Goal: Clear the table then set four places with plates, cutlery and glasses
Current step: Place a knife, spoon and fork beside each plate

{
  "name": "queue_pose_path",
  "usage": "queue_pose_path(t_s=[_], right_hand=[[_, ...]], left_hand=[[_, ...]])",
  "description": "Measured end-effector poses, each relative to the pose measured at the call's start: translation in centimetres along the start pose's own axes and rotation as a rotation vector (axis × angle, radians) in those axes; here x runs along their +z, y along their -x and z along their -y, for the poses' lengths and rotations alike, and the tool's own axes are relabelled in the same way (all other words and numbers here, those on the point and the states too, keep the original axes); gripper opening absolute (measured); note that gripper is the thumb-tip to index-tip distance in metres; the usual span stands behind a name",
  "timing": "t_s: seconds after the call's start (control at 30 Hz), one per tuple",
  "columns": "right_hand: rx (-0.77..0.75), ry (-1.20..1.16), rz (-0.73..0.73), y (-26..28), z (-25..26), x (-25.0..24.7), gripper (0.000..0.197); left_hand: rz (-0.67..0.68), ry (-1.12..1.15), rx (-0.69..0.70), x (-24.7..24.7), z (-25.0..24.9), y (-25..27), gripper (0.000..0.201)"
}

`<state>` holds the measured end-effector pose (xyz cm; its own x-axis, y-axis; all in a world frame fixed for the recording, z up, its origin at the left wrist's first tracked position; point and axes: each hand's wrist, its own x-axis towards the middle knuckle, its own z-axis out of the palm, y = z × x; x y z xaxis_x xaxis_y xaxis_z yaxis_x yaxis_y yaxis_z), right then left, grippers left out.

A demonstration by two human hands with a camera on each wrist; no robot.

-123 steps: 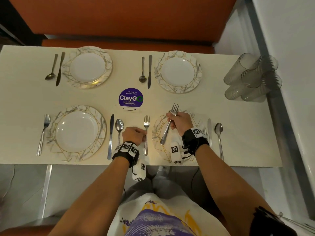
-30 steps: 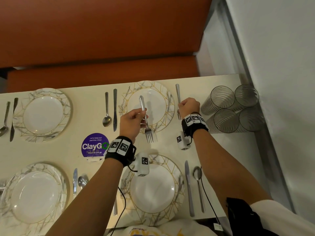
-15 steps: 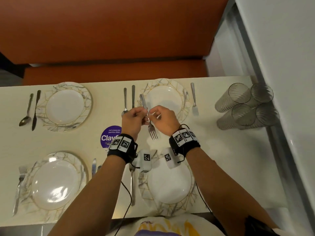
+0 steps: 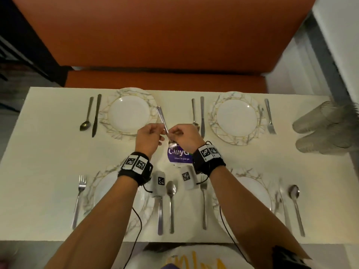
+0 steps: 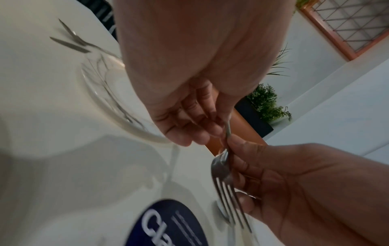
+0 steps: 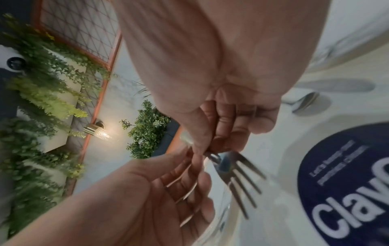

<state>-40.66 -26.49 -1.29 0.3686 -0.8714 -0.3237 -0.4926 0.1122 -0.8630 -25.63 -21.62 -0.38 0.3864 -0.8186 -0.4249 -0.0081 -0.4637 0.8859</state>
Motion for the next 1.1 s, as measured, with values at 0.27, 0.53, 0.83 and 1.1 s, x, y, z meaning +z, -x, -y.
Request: queue_pose_path(t_s=[0.27, 0.53, 0.83, 1.1], right_hand=[[0.19, 0.105, -0.198, -7.6, -0.2, 3.2, 0.012], [0.306, 0.262, -0.249, -11.6, -1.3, 4.2, 0.014], [0.402, 0.28, -0.292, -14.5, -1.9, 5.4, 0.016], [0.424, 0.303, -0.309, -14.7, -1.7, 5.5, 0.019]], left_hand=[[0.003, -0.158, -0.016, -6.3, 2.8, -1.7, 0.016], [0.141, -0.41, -0.013, -7.7, 5.8, -2.1, 0.011], [0.183, -0.463, -0.02, -7.4, 6.3, -2.5, 0.016], [0.183, -0.452, -0.008, -7.5, 6.1, -2.7, 0.016]])
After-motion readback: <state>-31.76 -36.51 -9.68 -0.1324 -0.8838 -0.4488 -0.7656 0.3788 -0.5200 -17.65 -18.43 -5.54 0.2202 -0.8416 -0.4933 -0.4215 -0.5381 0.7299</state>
